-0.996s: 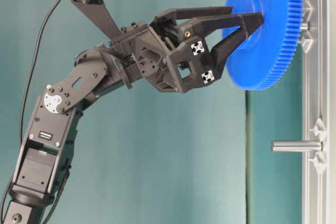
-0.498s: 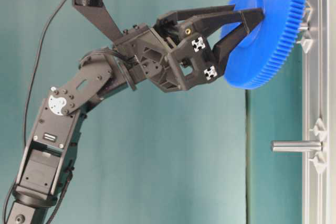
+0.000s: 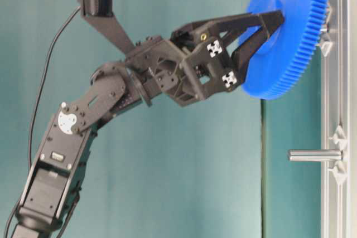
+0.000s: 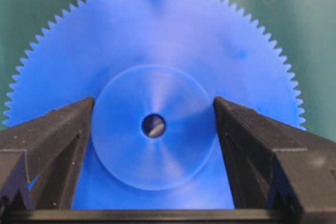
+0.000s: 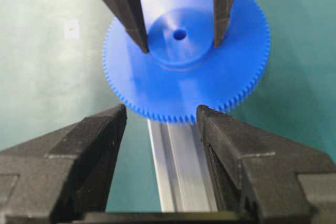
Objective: Insert the large gear onto the shaft.
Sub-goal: 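Align the gear's center hole above the right metal shaft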
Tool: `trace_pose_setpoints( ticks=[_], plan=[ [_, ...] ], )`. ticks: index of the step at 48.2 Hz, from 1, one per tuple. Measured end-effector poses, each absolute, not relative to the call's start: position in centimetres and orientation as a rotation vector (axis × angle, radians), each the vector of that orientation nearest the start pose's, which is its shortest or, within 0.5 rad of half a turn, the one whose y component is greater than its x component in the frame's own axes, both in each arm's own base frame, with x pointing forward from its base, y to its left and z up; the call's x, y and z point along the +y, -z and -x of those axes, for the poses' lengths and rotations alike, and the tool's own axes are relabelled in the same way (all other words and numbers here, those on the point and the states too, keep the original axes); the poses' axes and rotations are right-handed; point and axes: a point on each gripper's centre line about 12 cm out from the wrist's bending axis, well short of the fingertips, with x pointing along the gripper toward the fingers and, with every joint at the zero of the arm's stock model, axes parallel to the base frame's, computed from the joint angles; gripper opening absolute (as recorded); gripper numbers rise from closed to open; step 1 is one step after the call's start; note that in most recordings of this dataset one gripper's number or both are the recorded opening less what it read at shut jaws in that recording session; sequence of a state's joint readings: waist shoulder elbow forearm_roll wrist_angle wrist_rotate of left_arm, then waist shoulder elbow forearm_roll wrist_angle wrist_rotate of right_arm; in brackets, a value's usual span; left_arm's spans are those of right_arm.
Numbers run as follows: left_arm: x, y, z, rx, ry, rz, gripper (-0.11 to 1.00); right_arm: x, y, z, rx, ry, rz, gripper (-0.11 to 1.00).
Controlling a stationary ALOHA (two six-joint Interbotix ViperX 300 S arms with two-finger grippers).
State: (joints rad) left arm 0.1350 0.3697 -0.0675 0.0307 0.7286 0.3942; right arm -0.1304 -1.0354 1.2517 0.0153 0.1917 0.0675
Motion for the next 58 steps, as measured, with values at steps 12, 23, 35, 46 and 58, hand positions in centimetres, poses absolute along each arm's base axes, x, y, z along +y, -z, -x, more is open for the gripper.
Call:
trace_pose_setpoints(
  ticks=[12, 23, 35, 46, 58],
  plan=[
    [7.2, -19.6, -50.6, 1.024, 0.07, -0.321, 0.82, -2.3, -22.0, -17.2, 0.402, 0.144, -0.109, 0.62],
    [7.4, -20.0, -50.9, 1.014, 0.07, -0.331, 0.82, -2.2, -22.0, -17.2, 0.404, 0.142, -0.109, 0.62],
    [7.7, -20.3, -51.4, 1.001, 0.064, -0.332, 0.89, -2.3, -22.0, -17.2, 0.403, 0.144, -0.109, 0.62],
    [7.7, -20.3, -51.5, 0.998, 0.063, -0.331, 0.89, -2.3, -22.0, -17.2, 0.404, 0.144, -0.107, 0.62],
    [7.7, -20.4, -51.9, 0.995, 0.064, -0.335, 0.89, -2.3, -22.0, -17.2, 0.403, 0.144, -0.109, 0.62]
  ],
)
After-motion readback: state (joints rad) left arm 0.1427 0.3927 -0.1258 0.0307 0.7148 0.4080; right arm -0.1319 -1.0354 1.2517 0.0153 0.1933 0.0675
